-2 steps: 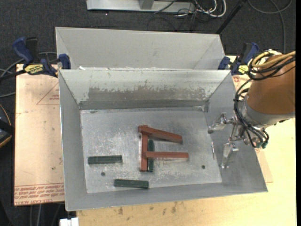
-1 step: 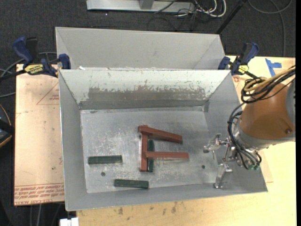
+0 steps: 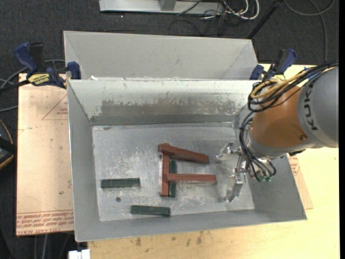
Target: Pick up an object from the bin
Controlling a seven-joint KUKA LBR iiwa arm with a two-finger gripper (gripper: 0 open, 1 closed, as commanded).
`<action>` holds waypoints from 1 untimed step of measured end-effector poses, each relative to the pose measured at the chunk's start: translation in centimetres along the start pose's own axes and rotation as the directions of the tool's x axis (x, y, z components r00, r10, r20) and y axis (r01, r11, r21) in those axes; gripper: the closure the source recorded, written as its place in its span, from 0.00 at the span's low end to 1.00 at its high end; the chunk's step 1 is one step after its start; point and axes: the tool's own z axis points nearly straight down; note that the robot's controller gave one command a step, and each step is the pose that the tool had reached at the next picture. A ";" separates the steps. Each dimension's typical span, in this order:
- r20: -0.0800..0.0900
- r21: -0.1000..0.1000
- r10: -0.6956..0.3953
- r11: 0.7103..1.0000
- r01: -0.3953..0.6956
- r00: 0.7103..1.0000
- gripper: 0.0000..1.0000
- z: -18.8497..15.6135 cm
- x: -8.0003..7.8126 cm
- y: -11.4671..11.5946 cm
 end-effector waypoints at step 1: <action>0.019 0.002 -0.114 0.993 0.114 0.993 1.00 1.7 -0.8 4.6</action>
Offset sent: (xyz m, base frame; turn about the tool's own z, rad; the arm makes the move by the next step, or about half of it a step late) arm 0.0000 0.0000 0.0000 0.0000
